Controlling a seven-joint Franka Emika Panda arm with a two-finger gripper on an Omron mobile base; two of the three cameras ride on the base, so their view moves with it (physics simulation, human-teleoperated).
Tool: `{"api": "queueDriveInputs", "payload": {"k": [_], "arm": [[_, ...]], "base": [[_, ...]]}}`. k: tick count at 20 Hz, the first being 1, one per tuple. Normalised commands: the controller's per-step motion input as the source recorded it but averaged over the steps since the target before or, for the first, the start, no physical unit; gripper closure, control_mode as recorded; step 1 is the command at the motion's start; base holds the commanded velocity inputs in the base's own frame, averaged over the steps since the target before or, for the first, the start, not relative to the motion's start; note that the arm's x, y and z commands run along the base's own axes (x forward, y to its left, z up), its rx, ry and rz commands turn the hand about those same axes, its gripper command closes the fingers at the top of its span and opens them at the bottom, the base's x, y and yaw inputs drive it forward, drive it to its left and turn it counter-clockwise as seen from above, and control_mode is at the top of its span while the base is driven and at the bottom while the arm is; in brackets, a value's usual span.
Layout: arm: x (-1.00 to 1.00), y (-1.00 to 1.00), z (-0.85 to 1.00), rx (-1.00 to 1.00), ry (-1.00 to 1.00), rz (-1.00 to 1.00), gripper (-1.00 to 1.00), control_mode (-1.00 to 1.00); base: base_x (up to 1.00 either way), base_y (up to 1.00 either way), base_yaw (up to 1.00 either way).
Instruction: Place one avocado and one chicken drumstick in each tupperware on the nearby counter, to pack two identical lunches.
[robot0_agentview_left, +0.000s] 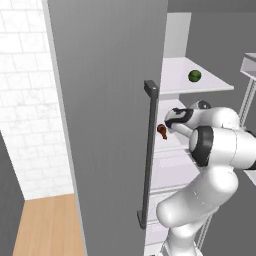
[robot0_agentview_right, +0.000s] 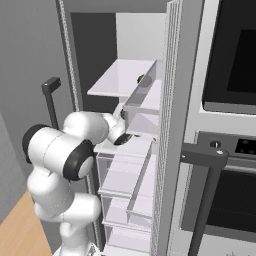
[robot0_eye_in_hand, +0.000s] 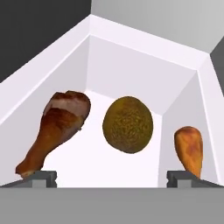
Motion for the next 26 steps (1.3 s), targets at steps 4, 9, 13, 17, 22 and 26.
{"api": "queueDriveInputs", "payload": {"k": [4, 9, 13, 17, 22, 26], "arm": [[0.39, 0.0, -0.2, 0.0, 0.0, 0.02, -1.0, -1.0], [0.25, -0.08, -0.26, 0.0, 0.0, 0.02, -1.0, -1.0], [0.33, -0.03, -0.27, 0.0, 0.0, 0.03, -1.0, -1.0], [0.3, -0.01, -0.41, 0.0, 0.0, 0.03, -1.0, -1.0], [0.43, -0.01, -0.46, 0.0, 0.0, 0.04, 1.0, -1.0], [0.21, 0.0, -0.36, 0.0, 0.01, 0.04, 1.0, -1.0]], "base": [[0.0, 0.0, 0.0], [0.0, 0.0, 0.0], [0.0, 0.0, 0.0], [0.0, 0.0, 0.0], [0.0, 0.0, 0.0], [0.0, 0.0, 0.0]]}}
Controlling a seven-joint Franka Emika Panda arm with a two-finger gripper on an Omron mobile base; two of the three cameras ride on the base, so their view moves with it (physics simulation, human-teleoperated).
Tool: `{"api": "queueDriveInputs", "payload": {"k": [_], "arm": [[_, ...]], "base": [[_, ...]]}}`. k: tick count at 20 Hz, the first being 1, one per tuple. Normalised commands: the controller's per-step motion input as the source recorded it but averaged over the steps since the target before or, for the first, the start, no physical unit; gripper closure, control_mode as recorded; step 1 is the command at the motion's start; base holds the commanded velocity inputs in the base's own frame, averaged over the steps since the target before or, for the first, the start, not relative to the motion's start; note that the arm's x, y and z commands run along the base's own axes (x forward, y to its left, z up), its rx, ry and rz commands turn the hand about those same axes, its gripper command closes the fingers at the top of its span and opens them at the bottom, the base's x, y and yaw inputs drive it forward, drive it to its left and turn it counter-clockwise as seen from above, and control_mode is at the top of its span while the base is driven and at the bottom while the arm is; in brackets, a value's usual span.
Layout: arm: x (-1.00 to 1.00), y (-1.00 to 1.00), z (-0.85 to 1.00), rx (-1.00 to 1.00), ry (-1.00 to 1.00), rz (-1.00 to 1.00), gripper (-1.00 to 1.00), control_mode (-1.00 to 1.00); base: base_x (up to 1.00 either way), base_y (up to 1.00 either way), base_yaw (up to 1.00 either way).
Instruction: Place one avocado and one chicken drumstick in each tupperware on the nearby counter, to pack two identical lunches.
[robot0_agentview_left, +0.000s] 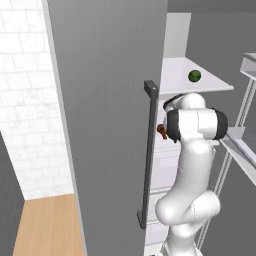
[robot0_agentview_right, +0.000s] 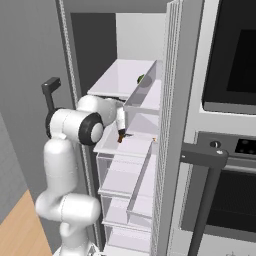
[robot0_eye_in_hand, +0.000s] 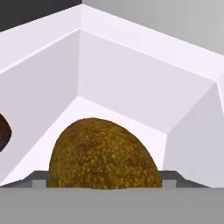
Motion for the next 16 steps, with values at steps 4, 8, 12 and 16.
{"api": "queueDriveInputs", "payload": {"k": [4, 8, 12, 16], "arm": [[-0.66, 0.14, 0.31, 0.0, -0.02, 0.04, 1.0, -1.0], [-0.93, 0.26, 0.9, 0.0, -0.08, 0.08, 1.0, -1.0], [-1.0, 0.24, 0.8, 0.0, -0.02, 0.05, 1.0, -1.0], [-1.0, 0.09, 0.69, 0.0, 0.09, 0.02, 1.0, -1.0]], "base": [[0.0, 0.0, 0.0], [0.0, 0.0, 0.0], [0.0, 0.0, 0.0], [0.0, 0.0, 0.0]]}}
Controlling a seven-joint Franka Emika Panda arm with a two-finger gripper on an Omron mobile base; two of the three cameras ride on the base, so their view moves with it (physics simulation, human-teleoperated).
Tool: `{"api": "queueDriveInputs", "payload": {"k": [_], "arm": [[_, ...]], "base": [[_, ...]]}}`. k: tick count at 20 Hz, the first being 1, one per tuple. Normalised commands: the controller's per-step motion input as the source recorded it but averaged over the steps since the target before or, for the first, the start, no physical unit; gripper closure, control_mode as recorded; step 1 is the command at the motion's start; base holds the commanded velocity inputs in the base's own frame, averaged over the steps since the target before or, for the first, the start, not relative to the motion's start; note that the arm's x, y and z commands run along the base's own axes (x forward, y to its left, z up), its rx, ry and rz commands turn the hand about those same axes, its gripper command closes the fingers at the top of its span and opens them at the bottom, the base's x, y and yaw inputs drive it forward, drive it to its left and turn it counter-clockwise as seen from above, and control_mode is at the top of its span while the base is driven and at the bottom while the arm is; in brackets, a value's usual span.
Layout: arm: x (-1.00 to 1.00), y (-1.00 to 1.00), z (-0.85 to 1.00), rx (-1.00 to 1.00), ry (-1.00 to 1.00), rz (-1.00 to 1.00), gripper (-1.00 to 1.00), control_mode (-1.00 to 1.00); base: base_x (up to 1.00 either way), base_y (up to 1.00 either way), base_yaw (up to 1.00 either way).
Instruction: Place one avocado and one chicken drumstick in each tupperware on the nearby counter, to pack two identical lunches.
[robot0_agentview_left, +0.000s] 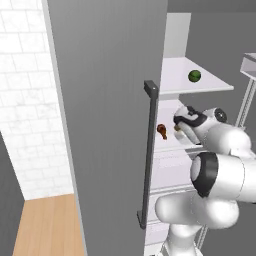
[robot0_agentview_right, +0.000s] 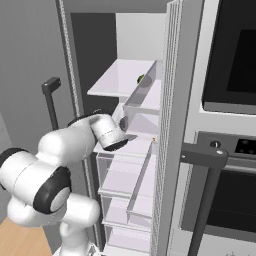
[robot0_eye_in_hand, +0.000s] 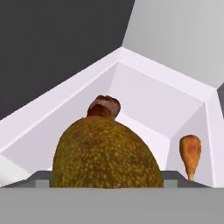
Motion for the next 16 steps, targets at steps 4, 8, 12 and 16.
{"api": "queueDriveInputs", "payload": {"k": [4, 8, 12, 16], "arm": [[-1.0, 0.19, 0.88, 0.0, 0.11, 0.03, 1.0, -1.0], [-0.99, 0.2, 0.76, 0.0, 0.1, 0.04, 1.0, -1.0], [-1.0, 0.13, 0.43, 0.0, 0.01, 0.01, 1.0, -1.0], [-1.0, 0.19, 0.41, 0.0, 0.0, 0.0, 1.0, -1.0]], "base": [[0.0, 0.0, 0.0], [0.0, 0.0, 0.0], [0.0, 0.0, 0.0], [0.0, 0.0, 0.0]]}}
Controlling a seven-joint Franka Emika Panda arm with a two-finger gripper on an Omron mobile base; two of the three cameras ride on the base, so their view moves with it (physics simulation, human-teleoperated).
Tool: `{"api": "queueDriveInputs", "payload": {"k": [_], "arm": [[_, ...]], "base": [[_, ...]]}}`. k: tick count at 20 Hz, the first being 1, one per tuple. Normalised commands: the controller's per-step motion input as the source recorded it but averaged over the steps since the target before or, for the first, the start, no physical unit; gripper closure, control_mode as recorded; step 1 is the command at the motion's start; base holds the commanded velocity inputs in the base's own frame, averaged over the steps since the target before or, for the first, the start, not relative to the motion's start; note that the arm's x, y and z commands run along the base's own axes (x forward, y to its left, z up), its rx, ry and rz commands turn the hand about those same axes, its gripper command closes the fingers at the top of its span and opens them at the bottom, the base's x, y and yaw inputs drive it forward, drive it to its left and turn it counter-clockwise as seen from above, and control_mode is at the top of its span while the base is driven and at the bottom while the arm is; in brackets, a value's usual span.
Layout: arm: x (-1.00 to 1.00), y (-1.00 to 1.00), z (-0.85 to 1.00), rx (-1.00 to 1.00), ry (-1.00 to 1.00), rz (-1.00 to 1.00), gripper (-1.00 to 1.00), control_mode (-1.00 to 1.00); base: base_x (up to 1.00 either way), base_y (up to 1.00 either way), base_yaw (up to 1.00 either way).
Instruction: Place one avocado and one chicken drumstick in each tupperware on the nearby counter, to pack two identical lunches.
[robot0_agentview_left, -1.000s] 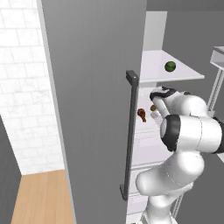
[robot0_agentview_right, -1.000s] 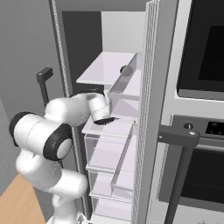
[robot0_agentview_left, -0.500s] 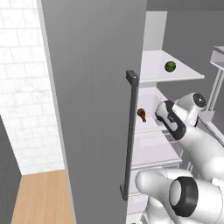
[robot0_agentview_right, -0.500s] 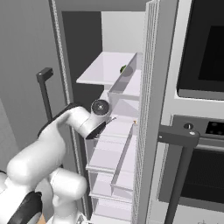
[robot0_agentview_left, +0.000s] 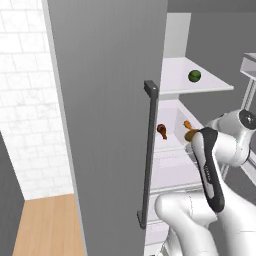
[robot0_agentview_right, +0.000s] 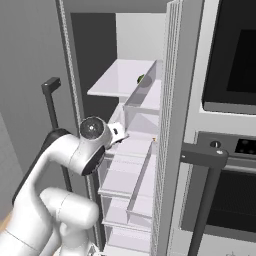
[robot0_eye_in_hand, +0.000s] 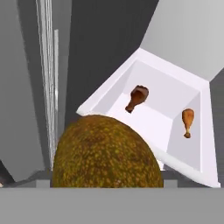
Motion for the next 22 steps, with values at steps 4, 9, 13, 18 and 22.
{"api": "queueDriveInputs", "payload": {"k": [4, 9, 13, 18, 22], "arm": [[-0.93, 0.33, 0.41, 0.0, 0.0, 0.0, 1.0, -1.0], [-0.66, 0.18, 0.74, 0.0, -0.01, 0.0, 1.0, -1.0], [-0.51, 0.43, 0.31, -0.06, -0.01, 0.0, 1.0, -1.0], [0.0, 0.0, 0.0, 0.0, 0.0, 0.0, 1.0, 1.0], [0.0, 0.0, 0.0, 0.0, 0.0, 0.0, 1.0, 1.0]], "base": [[0.0, 0.0, 0.0], [0.0, 0.0, 0.0], [0.0, 0.0, 0.0], [-0.62, 0.52, 0.0], [-1.0, -0.05, -0.04]]}}
